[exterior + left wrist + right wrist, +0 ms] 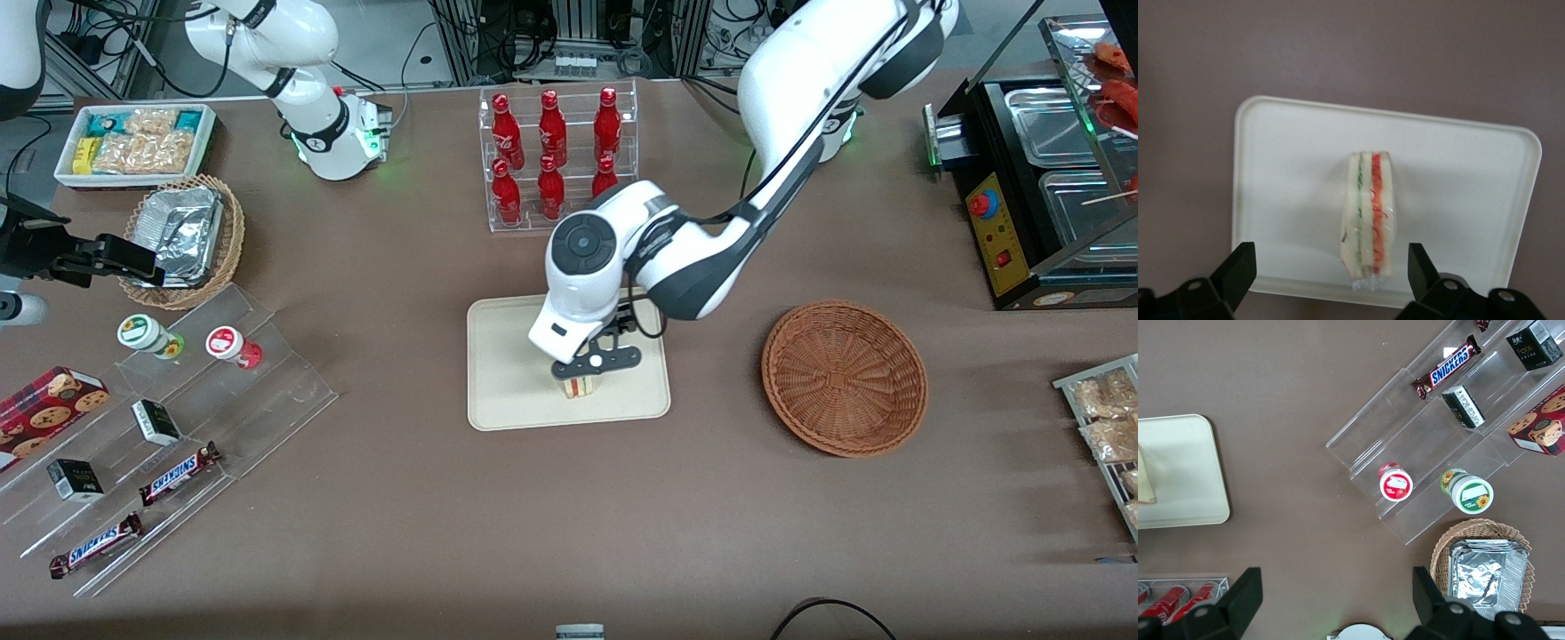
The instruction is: Place sandwich from basket to tray
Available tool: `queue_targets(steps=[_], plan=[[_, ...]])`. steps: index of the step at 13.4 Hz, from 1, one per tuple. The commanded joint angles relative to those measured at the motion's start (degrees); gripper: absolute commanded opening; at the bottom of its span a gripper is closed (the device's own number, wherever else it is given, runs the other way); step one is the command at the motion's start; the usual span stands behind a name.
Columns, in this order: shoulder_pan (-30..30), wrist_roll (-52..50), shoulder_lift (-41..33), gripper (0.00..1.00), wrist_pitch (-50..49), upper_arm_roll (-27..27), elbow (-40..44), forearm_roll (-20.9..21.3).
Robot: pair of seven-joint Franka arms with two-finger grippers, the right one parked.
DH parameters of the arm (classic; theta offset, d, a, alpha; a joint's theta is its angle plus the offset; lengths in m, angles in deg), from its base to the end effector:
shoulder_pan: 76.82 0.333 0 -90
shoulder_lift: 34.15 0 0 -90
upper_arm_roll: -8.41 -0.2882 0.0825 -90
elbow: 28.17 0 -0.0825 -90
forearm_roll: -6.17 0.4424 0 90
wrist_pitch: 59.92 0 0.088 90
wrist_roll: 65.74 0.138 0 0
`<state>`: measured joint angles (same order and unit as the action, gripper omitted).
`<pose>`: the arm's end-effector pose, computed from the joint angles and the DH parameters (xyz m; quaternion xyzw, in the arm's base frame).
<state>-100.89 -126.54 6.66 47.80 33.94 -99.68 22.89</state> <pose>0.5703 -0.5210 0.2965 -0.9951 -0.0989 0.0084 0.0037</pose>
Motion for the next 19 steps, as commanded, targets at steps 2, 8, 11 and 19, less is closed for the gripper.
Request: queue_targets(steps=[2, 8, 11, 19], plan=[[-0.5, 7.7, -5.1, 1.0, -1.5, -7.4, -2.2, -5.8], [-0.5, 31.7, -13.6, 1.0, -8.8, -21.5, -6.3, -16.8], [-0.6, 38.1, -16.5, 1.0, -12.8, -25.3, -6.8, -17.6], [18.0, 47.2, -26.3, 1.0, -20.5, -13.5, -12.0, -17.4]])
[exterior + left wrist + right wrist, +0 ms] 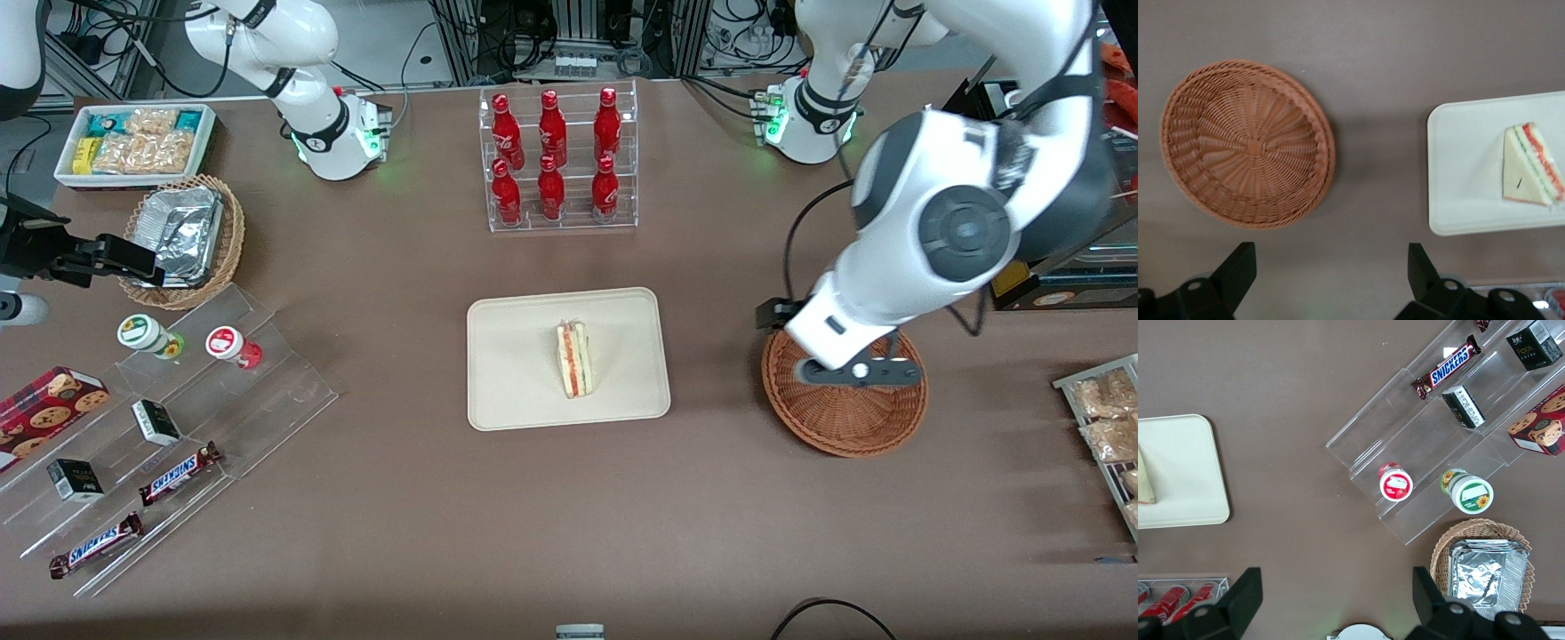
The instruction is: Place sandwich from basket to tray
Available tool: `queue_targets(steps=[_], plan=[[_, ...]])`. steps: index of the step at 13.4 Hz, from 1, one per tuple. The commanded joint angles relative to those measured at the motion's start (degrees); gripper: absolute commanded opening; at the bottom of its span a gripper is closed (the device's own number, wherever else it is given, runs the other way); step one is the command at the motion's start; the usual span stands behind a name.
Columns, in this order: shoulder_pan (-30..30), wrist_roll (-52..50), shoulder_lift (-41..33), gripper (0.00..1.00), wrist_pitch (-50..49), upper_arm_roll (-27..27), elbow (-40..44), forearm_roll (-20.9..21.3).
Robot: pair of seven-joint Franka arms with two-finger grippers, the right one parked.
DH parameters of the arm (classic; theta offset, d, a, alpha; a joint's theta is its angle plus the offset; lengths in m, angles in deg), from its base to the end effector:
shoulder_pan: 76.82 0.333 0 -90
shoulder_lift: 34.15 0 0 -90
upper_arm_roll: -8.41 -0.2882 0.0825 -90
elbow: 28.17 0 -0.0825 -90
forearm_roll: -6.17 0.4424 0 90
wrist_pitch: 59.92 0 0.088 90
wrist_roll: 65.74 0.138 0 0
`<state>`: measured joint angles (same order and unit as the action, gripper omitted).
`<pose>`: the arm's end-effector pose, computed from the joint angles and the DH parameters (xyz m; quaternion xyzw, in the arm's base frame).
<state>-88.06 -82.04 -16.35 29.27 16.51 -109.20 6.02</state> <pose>0.6444 -0.2165 0.4469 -0.9960 0.0248 0.0856 0.0033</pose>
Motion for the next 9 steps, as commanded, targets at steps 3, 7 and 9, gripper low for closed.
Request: queue_targets(steps=[3, 7, 9], plan=[[11.8, 7.8, -6.3, 1.0, -5.9, 7.6, -2.8, 0.1], [13.1, 15.2, -12.4, 1.0, -9.4, 4.2, -6.1, 0.3], [12.7, 16.0, -14.7, 1.0, -10.3, 1.6, -7.0, 0.3]])
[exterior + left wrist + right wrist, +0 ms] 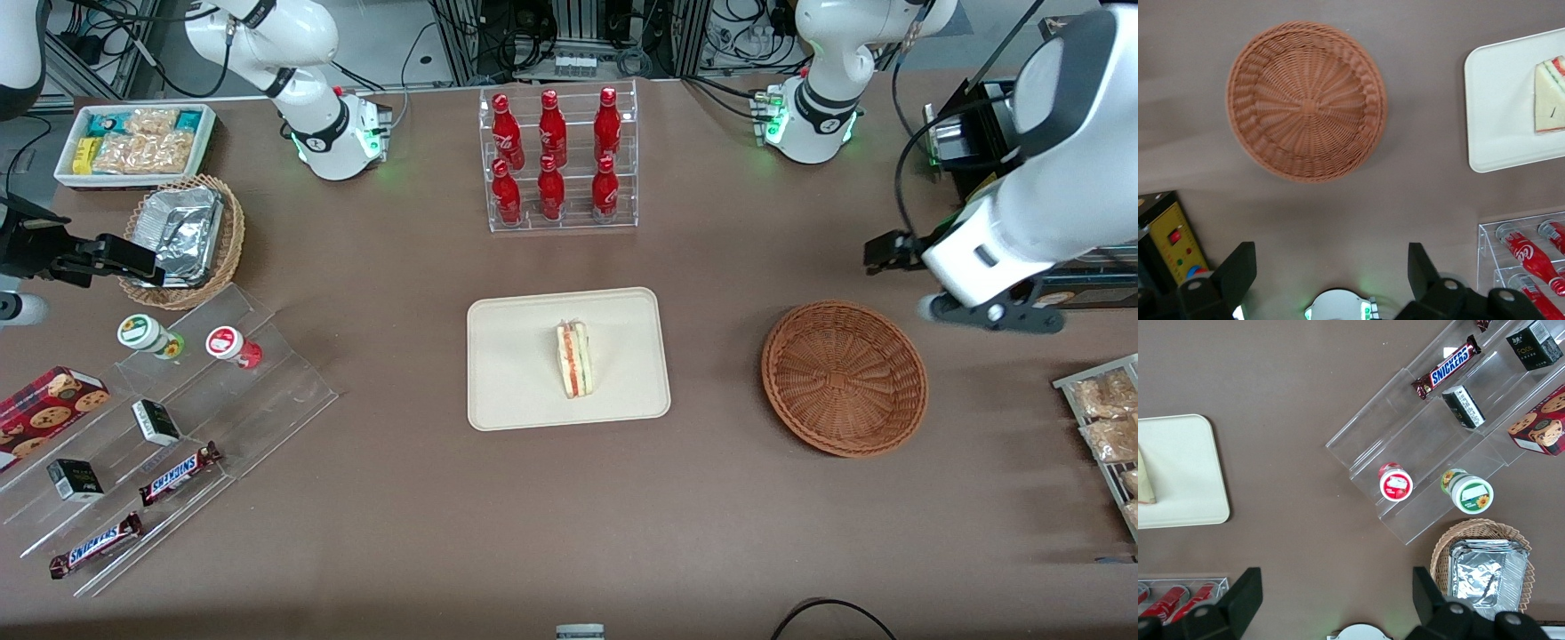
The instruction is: Place sandwich from basket to tray
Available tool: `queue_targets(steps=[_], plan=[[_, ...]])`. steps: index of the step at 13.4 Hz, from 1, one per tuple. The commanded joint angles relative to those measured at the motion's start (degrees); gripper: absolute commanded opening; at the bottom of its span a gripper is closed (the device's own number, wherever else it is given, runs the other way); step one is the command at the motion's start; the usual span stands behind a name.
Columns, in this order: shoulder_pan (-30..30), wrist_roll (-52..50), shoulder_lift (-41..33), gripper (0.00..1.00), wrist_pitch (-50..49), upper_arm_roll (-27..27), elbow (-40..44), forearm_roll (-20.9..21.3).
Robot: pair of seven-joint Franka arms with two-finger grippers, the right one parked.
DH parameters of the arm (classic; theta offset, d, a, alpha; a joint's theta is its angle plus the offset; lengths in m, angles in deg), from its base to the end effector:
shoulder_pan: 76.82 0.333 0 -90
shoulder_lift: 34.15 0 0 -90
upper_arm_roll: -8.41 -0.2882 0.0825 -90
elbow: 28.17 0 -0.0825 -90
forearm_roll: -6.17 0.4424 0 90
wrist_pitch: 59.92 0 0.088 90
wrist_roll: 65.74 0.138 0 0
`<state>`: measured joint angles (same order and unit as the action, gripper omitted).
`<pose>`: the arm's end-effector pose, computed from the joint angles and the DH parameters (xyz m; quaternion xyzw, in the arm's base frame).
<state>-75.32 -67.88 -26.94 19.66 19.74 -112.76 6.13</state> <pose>0.6110 -0.1002 0.5251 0.9921 -0.0672 -0.1060 0.0016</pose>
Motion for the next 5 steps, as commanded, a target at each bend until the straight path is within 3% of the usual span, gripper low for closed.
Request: queue_targets(steps=[1, 5], plan=[[-0.4, 2.4, -4.7, 1.0, -1.3, -3.2, -3.4, 0.2], [-1.9, 2.5, -6.4, 1.0, -2.1, -5.1, -3.0, 2.1]])
